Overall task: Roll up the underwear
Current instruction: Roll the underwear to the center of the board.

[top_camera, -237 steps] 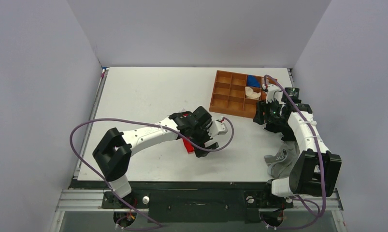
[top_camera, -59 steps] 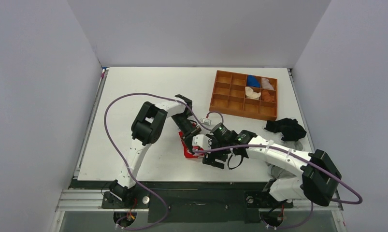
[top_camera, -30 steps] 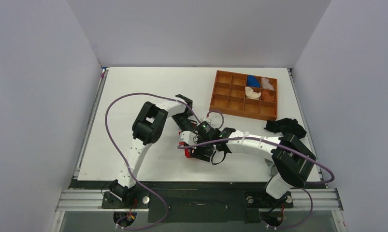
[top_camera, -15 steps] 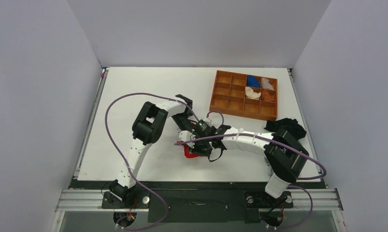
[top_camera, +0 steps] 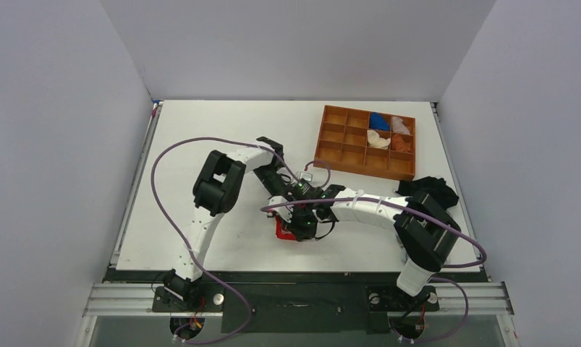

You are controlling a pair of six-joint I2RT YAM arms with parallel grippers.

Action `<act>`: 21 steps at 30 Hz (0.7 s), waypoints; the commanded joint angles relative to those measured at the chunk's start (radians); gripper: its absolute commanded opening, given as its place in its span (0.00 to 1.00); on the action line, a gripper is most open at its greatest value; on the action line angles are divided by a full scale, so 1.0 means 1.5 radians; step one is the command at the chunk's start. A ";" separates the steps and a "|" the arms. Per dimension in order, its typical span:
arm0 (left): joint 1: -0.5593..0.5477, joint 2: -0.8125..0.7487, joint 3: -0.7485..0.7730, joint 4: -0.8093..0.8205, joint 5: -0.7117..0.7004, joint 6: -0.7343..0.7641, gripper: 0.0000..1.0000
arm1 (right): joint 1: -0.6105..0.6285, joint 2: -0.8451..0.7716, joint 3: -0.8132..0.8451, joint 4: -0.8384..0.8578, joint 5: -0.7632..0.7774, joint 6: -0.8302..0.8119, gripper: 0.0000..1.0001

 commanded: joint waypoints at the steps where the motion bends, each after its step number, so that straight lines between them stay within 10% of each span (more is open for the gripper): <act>1: 0.019 -0.066 0.002 0.042 -0.024 -0.017 0.51 | -0.004 0.008 0.028 -0.019 -0.054 0.037 0.00; 21: 0.110 -0.213 -0.088 0.152 -0.170 -0.105 0.60 | -0.028 0.035 0.050 -0.023 -0.103 0.069 0.00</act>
